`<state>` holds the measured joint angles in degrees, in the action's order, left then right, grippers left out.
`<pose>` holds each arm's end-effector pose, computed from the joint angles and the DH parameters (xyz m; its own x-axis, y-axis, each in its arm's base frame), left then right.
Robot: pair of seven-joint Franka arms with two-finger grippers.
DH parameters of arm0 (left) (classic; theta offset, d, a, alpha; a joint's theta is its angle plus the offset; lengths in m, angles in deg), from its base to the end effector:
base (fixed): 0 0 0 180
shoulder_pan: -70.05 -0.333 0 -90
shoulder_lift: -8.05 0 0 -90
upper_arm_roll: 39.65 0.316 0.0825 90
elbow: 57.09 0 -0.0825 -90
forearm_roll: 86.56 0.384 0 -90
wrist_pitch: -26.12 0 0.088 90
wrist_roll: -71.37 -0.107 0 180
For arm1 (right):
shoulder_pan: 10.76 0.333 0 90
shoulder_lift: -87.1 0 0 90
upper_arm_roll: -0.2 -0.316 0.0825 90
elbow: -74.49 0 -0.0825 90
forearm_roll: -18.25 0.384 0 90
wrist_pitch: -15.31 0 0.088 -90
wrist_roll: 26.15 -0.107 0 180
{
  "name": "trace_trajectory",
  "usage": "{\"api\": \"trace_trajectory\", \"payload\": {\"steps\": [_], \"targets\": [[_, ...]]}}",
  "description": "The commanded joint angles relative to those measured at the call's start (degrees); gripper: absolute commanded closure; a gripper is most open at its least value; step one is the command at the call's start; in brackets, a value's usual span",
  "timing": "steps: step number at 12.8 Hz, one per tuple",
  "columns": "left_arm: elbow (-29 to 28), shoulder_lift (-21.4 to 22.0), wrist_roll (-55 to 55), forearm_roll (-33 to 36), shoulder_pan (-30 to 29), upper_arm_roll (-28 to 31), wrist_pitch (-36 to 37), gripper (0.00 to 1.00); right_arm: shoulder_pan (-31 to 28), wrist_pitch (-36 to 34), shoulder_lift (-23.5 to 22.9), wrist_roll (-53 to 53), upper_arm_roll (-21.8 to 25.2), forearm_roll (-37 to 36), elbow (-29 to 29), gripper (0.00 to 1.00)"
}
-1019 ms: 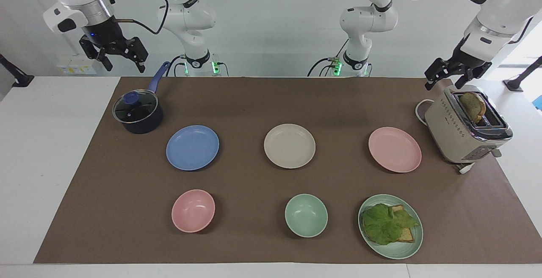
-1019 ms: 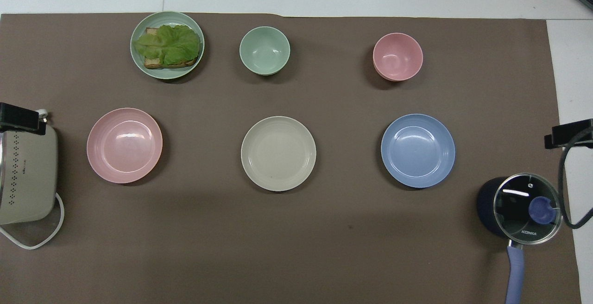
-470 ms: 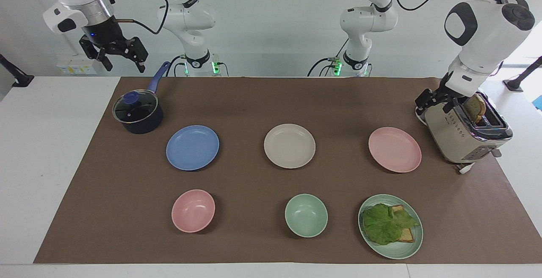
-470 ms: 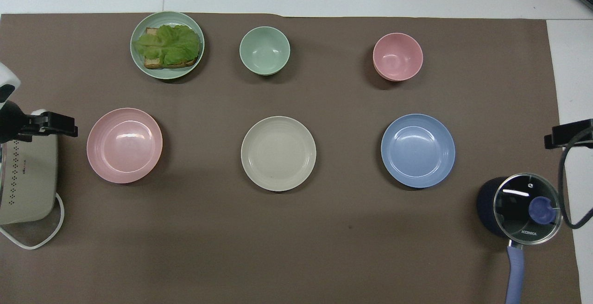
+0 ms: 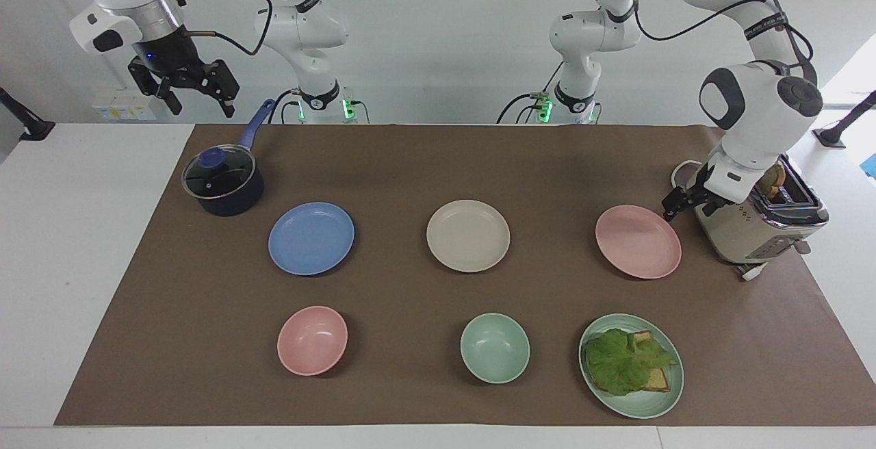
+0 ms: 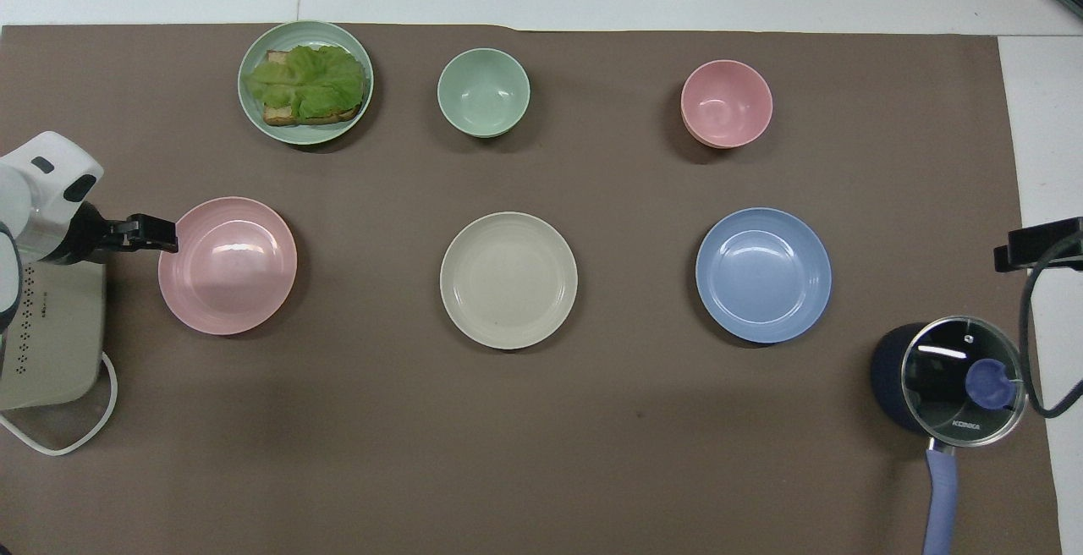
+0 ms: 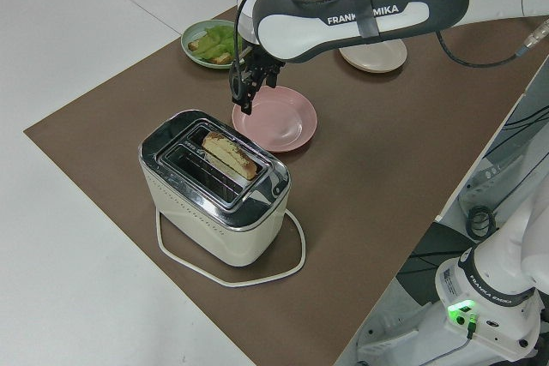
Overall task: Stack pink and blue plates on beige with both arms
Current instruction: 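Move the left gripper to the pink plate rim and grasp it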
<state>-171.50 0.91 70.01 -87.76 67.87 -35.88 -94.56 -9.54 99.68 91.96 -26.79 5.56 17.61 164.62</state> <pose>0.5750 0.0581 0.3975 0.9958 0.0903 -0.0147 0.0904 -0.9959 0.0100 0.5161 -0.0411 0.6602 0.9963 -0.0840 -0.0160 -0.0839 -0.9965 0.0034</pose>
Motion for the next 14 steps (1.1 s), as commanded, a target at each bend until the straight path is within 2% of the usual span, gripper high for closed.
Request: {"api": "trace_trajectory", "payload": {"steps": [1, 4, 14], "targets": [[-1.4, -1.6, -0.7, 0.4, -2.0, -0.5, -3.6, 0.00, -0.1, 0.7, 1.2, 0.0, 0.0, 0.9, 1.3, 0.00], [-3.9, -3.1, -0.7, 0.4, -2.2, -0.4, -7.7, 0.00, -0.1, 0.7, 1.2, 0.0, 0.0, 0.9, 1.3, 0.00], [-6.3, -3.2, -0.8, 0.4, -2.1, -0.3, -7.8, 0.00, -0.1, 0.7, 1.2, 0.0, 0.0, 0.9, 1.3, 0.00]]}}
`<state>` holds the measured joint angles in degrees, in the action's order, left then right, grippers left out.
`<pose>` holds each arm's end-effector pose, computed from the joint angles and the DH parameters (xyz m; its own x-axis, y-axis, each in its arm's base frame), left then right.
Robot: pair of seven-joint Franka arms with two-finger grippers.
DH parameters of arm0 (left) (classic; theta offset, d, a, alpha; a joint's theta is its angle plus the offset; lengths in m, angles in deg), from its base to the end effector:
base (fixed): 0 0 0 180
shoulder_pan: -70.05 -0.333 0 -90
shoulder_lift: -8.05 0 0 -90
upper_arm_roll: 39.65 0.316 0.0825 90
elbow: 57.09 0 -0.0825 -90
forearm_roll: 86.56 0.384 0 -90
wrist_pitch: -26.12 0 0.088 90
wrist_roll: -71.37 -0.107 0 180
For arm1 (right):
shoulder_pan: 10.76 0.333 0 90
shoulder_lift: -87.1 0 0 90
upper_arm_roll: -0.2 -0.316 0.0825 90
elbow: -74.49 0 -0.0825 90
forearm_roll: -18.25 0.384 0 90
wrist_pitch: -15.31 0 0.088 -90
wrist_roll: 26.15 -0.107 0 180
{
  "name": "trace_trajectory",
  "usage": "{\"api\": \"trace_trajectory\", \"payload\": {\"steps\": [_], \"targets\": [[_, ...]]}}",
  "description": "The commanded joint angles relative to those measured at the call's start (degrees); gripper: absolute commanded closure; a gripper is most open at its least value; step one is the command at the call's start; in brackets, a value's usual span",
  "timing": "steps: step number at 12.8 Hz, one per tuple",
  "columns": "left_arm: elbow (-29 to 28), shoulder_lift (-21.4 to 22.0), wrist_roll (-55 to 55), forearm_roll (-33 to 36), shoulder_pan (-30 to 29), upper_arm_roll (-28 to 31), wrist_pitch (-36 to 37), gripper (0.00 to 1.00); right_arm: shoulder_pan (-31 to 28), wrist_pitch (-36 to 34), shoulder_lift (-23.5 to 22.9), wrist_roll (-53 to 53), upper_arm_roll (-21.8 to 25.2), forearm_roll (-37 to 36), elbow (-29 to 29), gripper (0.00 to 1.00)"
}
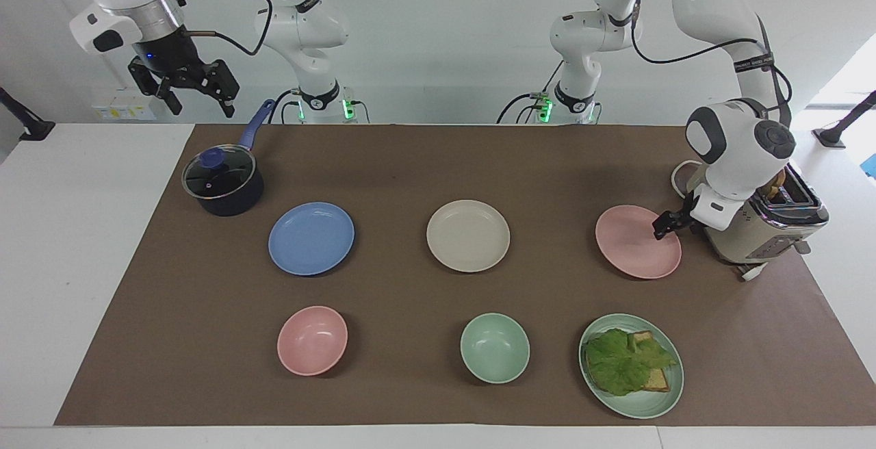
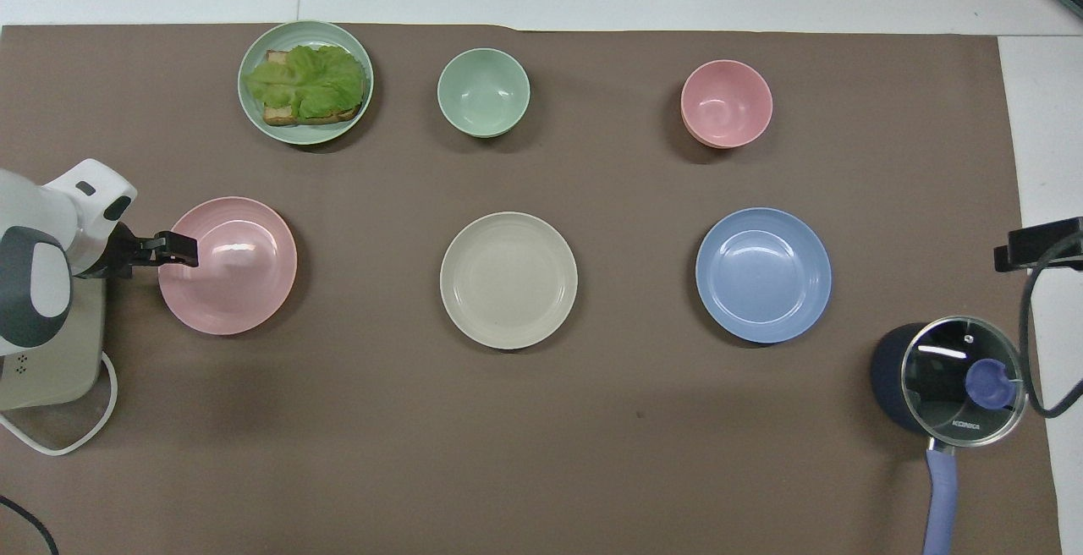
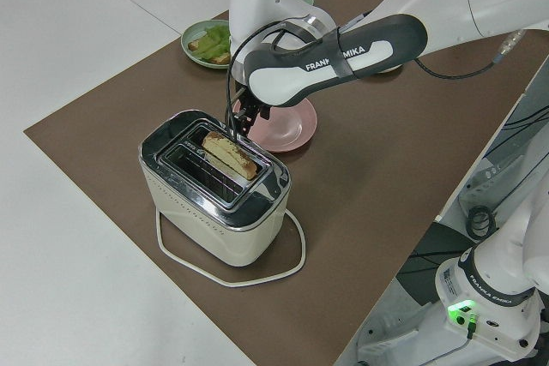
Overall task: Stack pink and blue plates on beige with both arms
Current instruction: 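Move the left gripper to the pink plate rim and grasp it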
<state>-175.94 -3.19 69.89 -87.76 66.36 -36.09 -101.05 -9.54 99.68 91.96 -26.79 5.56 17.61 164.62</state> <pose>0.5674 0.0708 0.3315 0.9924 0.1124 -0.0504 0.1128 -0.9936 0.0052 0.5161 -0.0411 0.6602 0.9963 -0.0840 -0.0160 -0.0839 -0.9965 0.0034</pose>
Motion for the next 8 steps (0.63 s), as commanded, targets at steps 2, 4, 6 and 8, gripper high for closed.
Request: {"api": "trace_trajectory", "payload": {"steps": [2, 4, 6, 8], "targets": [[-2.4, 1.1, -0.5, 0.5, -0.7, -0.1, -1.4, 0.00, -0.1, 0.7, 1.2, 0.0, 0.0, 0.9, 1.3, 0.00], [-2.5, 1.1, -0.5, 0.5, -0.6, -0.1, -1.2, 0.00, -0.1, 0.8, 1.2, 0.0, 0.0, 0.9, 1.3, 0.00], [-2.5, 0.8, -0.5, 0.5, -0.6, -0.1, -1.5, 0.00, -0.1, 0.8, 1.2, 0.0, 0.0, 0.9, 1.3, 0.00], [-2.9, 0.7, -0.6, 0.5, -0.7, -0.1, -1.6, 0.00, -0.1, 0.8, 1.2, 0.0, 0.0, 0.9, 1.3, 0.00]]}}
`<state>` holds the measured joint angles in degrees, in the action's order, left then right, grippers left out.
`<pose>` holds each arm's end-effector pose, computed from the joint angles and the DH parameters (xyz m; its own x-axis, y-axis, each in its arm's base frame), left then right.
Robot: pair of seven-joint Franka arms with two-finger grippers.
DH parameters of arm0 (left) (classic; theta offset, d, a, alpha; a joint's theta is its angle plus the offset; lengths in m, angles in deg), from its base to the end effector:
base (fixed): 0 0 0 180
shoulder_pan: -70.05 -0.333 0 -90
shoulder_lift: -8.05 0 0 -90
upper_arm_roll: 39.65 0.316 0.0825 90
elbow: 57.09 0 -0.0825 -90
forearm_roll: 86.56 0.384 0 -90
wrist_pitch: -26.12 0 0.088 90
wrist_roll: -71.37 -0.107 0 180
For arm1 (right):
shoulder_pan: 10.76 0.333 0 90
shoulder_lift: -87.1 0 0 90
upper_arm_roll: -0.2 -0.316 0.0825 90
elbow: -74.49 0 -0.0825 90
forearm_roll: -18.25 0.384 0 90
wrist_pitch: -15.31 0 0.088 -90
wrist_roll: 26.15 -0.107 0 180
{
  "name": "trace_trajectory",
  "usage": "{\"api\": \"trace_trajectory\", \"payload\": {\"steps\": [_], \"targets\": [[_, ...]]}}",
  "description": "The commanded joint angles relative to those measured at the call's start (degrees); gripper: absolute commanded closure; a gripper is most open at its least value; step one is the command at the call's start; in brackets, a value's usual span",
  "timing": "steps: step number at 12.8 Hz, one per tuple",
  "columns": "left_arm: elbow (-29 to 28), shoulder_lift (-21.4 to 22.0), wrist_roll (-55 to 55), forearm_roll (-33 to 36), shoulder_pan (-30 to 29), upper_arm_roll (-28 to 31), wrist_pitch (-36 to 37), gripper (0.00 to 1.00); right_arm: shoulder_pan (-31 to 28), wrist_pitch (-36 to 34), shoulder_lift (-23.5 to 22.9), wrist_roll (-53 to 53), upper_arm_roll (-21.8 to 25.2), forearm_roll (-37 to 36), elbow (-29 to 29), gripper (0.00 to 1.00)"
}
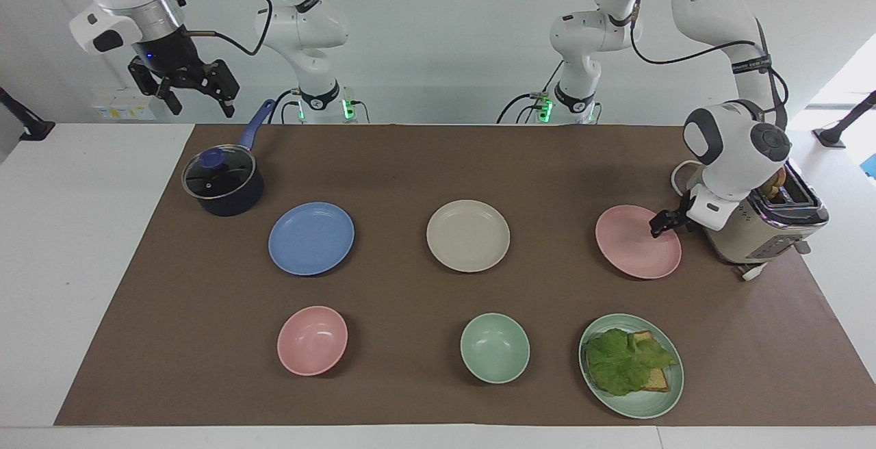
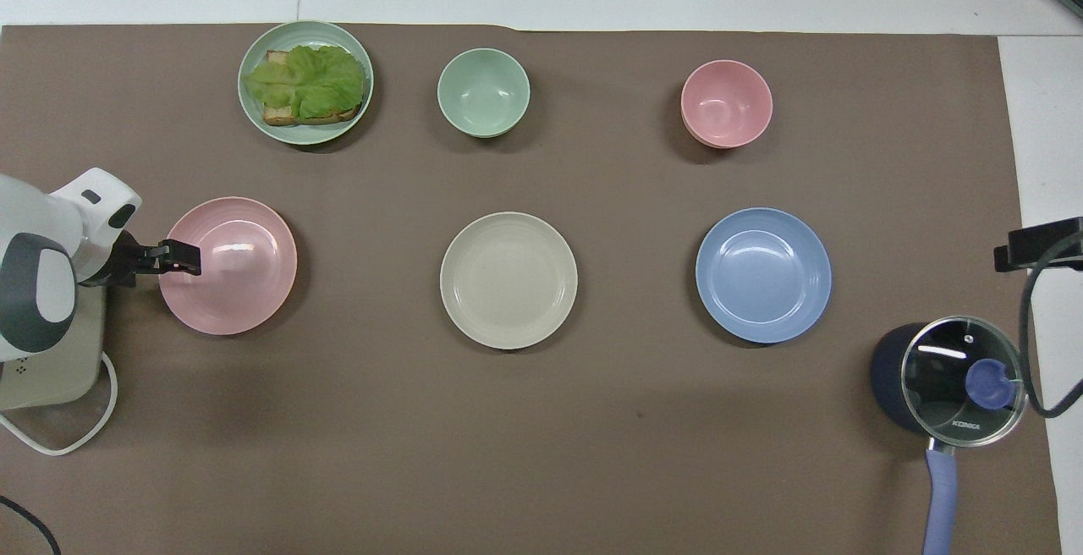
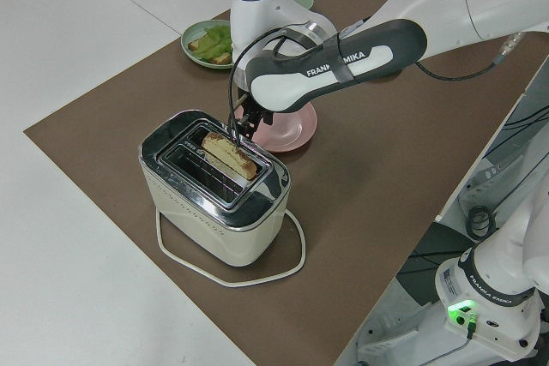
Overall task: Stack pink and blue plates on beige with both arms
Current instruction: 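Move the left gripper to the pink plate rim and grasp it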
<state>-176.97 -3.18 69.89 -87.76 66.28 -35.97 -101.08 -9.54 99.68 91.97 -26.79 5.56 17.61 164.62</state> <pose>0.5619 0.0722 0.3240 0.9910 0.1159 -0.0676 0.1165 -0.9932 0.0050 0.5161 -0.0411 0.6603 0.9963 -0.0840 -0.0159 -0.0839 -0.9965 0.0034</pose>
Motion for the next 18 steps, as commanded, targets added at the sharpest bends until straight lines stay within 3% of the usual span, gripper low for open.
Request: {"api": "trace_trajectory", "payload": {"steps": [1, 7, 9, 10, 11, 15, 18], "targets": [[-2.2, 0.8, -0.7, 0.5, -0.8, -0.3, -1.6, 0.00, -0.1, 0.8, 1.2, 0.0, 0.0, 0.9, 1.3, 0.00], [-2.4, -1.2, -0.6, 0.5, -1.2, -0.3, -3.9, 0.00, -0.1, 0.7, 1.2, 0.0, 0.0, 0.9, 1.3, 0.00], [-2.4, -1.1, -0.7, 0.5, -1.3, -0.3, -3.8, 0.71, -0.1, 0.8, 1.2, 0.0, 0.0, 0.9, 1.3, 0.00], [-2.4, -1.1, -0.7, 0.5, -1.3, -0.3, -3.8, 0.93, -0.1, 0.7, 1.2, 0.0, 0.0, 0.9, 1.3, 0.00], [-2.3, -1.2, -0.7, 0.5, -1.4, -0.3, -3.8, 1.00, -0.1, 0.8, 1.2, 0.0, 0.0, 0.9, 1.3, 0.00], [-1.2, -0.6, -2.4, 0.5, -1.5, -0.3, -0.8, 1.00, -0.1, 0.7, 1.2, 0.0, 0.0, 0.9, 1.3, 0.00], [4.1, 1.1, -3.1, 0.6, -1.4, -0.3, 9.6, 1.00, -0.1, 0.7, 1.2, 0.0, 0.0, 0.9, 1.3, 0.00]]}}
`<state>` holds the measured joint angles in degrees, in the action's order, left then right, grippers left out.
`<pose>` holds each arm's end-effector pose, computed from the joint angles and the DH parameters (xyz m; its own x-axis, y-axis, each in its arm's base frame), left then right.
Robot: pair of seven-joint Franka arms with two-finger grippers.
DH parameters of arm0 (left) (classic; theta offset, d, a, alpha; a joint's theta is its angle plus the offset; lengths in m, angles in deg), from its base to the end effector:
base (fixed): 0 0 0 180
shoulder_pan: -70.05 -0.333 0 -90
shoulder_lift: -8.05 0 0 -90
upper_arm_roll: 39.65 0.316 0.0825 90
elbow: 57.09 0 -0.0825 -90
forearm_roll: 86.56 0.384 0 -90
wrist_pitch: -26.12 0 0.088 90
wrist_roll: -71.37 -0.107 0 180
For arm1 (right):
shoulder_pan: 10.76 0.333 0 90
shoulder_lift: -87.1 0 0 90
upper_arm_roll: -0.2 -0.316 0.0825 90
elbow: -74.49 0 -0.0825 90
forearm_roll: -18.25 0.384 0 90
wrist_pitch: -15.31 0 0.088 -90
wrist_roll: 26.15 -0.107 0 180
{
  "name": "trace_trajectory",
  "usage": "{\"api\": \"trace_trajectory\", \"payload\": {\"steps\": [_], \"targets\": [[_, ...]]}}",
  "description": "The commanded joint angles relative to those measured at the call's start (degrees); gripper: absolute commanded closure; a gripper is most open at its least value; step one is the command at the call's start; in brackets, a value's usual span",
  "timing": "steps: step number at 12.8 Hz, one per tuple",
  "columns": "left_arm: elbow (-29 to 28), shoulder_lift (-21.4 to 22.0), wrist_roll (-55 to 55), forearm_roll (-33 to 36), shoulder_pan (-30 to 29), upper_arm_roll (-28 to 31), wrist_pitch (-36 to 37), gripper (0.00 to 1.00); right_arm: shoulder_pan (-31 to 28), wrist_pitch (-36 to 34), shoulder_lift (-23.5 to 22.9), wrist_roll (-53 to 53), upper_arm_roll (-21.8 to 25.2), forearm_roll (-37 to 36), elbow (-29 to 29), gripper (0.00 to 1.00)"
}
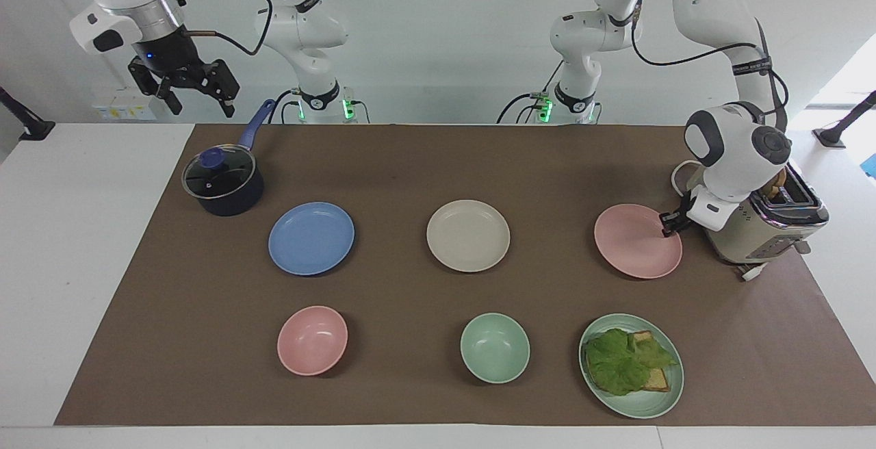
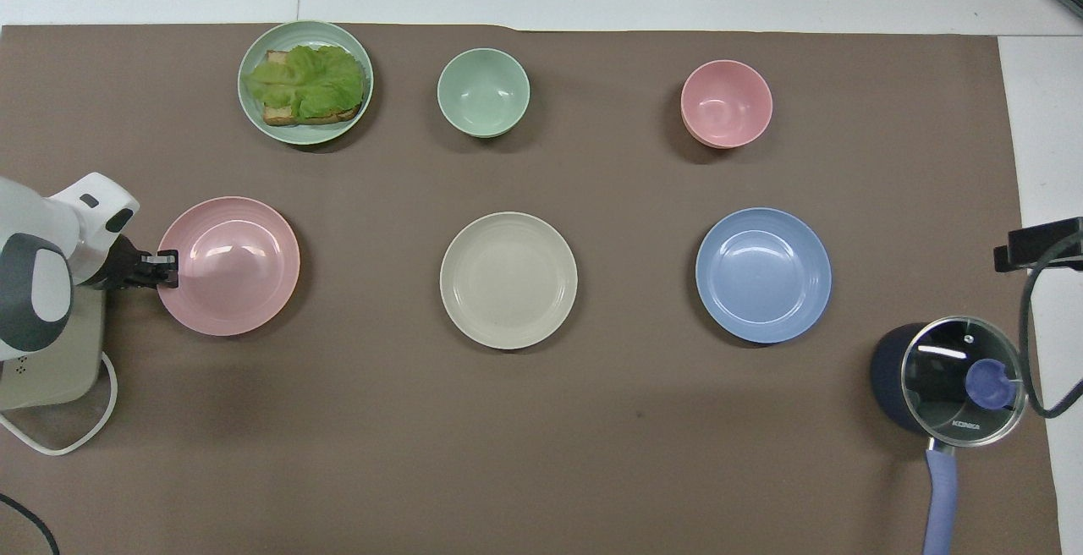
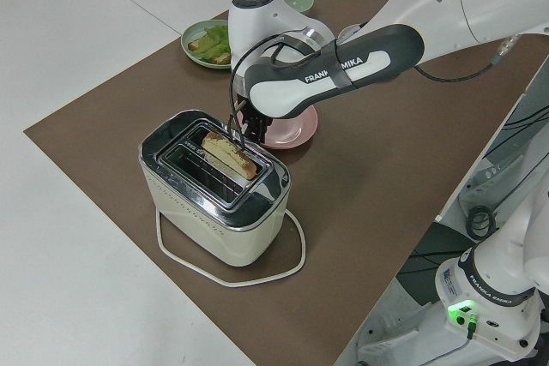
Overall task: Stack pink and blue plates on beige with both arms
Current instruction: 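Move the left gripper to the pink plate rim and grasp it, then slide the pink plate with the left gripper onto the beige plate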
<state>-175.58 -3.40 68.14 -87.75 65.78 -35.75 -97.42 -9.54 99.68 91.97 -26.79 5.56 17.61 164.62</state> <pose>0.5610 0.0790 0.3272 0.9891 0.0968 -0.1106 0.0984 -0.9951 0.0087 0.5161 -0.0411 0.6603 0.9963 -0.0840 -0.0159 -0.0839 -0.9965 0.0034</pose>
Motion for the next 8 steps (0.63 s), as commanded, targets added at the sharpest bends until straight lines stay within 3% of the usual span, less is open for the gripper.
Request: {"api": "trace_trajectory", "payload": {"steps": [1, 5, 8], "targets": [[4.2, 1.5, -1.8, 0.6, -1.0, -0.4, 8.3, 1.00, -0.1, 0.8, 1.2, 0.0, 0.0, 0.9, 1.3, 0.00], [9.6, 2.7, -3.0, -0.8, -1.1, -0.7, 16.9, 1.00, -0.1, 0.7, 1.2, 0.0, 0.0, 0.9, 1.3, 0.00], [10.7, 4.5, -3.0, -6.2, -0.8, -1.1, 19.5, 1.00, -0.1, 0.8, 1.2, 0.0, 0.0, 0.9, 1.3, 0.00]]}}
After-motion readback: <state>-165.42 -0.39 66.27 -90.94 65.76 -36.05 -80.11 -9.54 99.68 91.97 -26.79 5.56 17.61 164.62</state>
